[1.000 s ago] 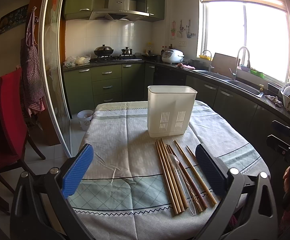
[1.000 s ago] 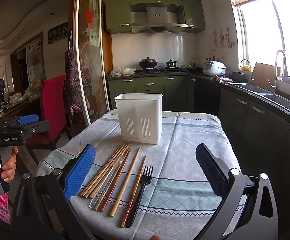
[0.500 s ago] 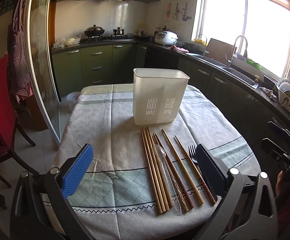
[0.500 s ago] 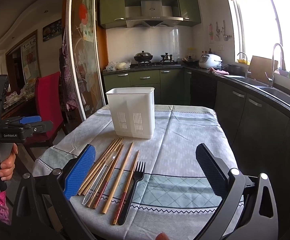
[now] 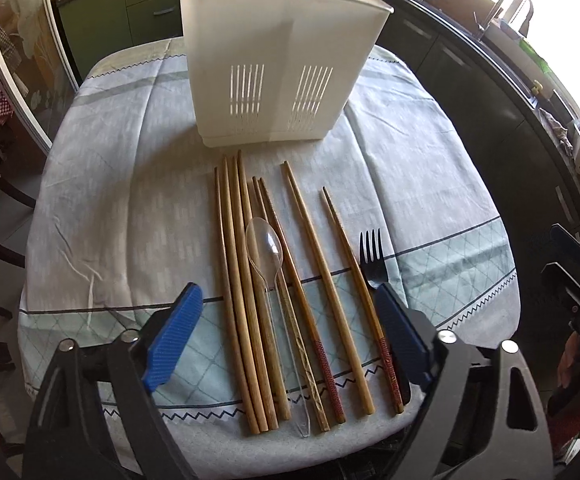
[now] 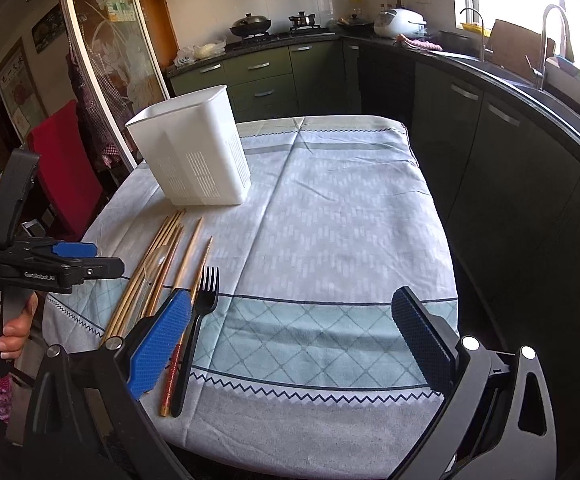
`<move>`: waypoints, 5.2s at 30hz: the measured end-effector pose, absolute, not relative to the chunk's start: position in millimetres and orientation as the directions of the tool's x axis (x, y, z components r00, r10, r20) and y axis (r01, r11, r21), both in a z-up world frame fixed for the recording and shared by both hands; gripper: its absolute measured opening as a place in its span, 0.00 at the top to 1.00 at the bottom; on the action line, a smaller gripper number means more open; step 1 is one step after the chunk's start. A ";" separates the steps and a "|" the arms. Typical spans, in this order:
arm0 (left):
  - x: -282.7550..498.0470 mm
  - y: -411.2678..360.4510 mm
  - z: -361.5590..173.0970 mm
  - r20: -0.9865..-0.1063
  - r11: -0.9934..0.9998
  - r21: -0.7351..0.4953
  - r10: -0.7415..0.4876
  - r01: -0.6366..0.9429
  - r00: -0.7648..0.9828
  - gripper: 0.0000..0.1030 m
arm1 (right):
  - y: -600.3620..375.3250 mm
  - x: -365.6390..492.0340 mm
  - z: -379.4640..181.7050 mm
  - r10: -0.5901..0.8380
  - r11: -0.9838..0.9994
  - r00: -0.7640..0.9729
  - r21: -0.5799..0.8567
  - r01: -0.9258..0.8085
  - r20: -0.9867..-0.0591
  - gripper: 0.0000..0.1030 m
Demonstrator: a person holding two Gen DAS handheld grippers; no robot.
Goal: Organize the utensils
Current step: 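Grasp the clear plastic spoon with the left gripper while the right gripper grasps the black fork, then lift the spoon into the white holder and open the left gripper while the right carries the fork over it, then lower the black fork into the white holder and open the right gripper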
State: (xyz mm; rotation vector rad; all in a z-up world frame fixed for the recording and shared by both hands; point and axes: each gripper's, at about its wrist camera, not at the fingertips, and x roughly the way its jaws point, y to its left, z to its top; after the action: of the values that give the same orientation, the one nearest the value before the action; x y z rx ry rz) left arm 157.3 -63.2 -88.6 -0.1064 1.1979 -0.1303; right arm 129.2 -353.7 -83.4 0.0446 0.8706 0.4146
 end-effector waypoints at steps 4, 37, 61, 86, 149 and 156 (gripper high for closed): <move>168.9 -69.0 -102.1 -0.946 0.992 -0.120 -0.123 0.029 0.301 0.46 | -356.6 129.3 -83.7 0.375 0.917 0.556 0.210 -0.339 -0.742 0.04; 209.7 -89.0 -138.3 -0.979 0.998 -0.057 -0.053 -0.015 0.197 0.91 | -334.4 125.5 -91.3 0.397 0.893 0.519 0.190 -0.408 -0.757 0.04; 174.5 -44.9 -87.6 -0.908 0.978 -0.206 -0.202 0.029 0.367 0.92 | -227.2 173.2 -144.7 0.300 0.848 0.134 0.199 -0.491 -0.945 0.27; 171.4 -27.5 -60.6 -0.844 0.961 -0.269 -0.268 0.065 0.465 0.92 | -180.1 175.0 -153.6 0.222 0.882 0.192 0.113 -0.458 -0.956 0.91; 214.1 8.6 7.8 -0.533 0.985 -0.175 -0.103 0.009 0.840 0.74 | -188.5 292.2 -21.2 0.411 0.909 0.796 0.132 -0.396 -0.444 0.84; 212.0 -4.1 -17.5 -0.688 0.987 -0.160 -0.116 0.006 0.717 0.72 | -227.1 243.9 -10.4 0.465 0.885 0.796 0.208 -0.416 -0.388 0.77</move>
State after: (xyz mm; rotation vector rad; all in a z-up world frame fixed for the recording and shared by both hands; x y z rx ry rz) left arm 212.0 -4.1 -17.5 -0.1500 0.7693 -0.0680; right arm 243.9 -227.1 -10.4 0.1137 0.4456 0.4746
